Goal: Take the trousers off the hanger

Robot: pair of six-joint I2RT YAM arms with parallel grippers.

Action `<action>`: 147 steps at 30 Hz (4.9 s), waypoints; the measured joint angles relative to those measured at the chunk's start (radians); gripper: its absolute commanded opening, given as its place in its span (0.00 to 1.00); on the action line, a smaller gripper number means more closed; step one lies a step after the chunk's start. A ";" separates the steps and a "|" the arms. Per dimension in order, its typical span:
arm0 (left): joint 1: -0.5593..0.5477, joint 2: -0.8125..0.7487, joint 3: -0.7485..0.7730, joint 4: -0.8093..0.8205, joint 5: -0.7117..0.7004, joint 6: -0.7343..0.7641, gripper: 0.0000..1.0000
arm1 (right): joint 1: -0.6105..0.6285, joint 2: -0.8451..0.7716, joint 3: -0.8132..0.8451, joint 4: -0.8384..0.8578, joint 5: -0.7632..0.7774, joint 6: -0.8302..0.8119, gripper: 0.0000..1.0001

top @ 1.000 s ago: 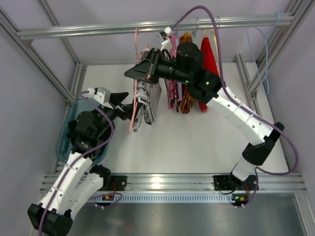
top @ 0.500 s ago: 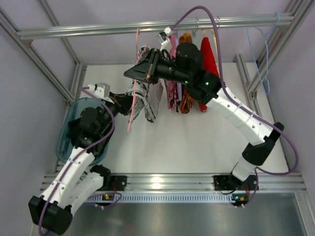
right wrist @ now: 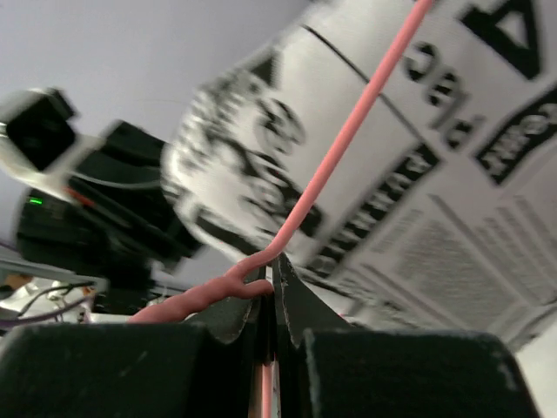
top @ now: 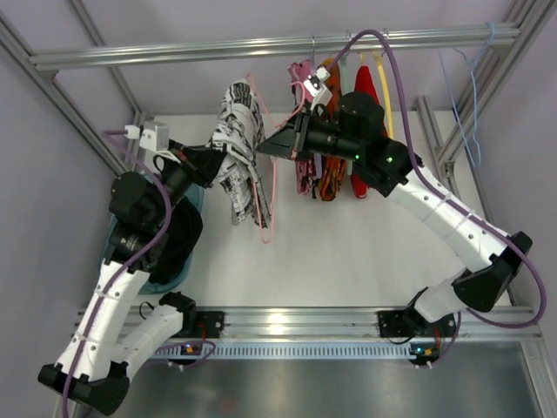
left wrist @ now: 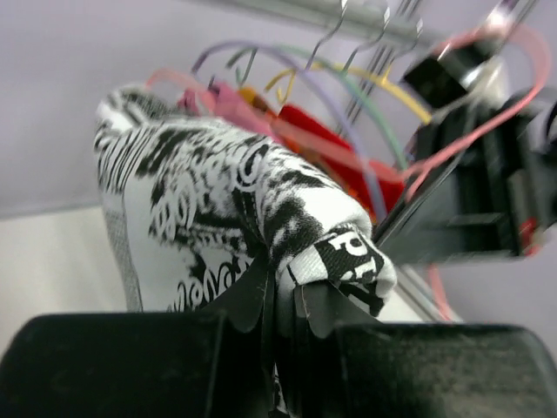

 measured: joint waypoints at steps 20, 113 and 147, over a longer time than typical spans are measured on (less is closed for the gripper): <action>0.100 0.101 0.641 -0.087 -0.091 -0.020 0.00 | 0.013 -0.030 -0.169 -0.009 -0.034 -0.176 0.00; 0.375 -0.211 -0.054 -0.644 0.827 1.098 0.00 | 0.184 0.166 0.172 -0.510 -0.457 -0.581 0.85; 0.375 -0.196 -0.027 -0.642 0.687 1.276 0.00 | 0.253 0.136 0.381 -1.088 0.052 -0.988 0.00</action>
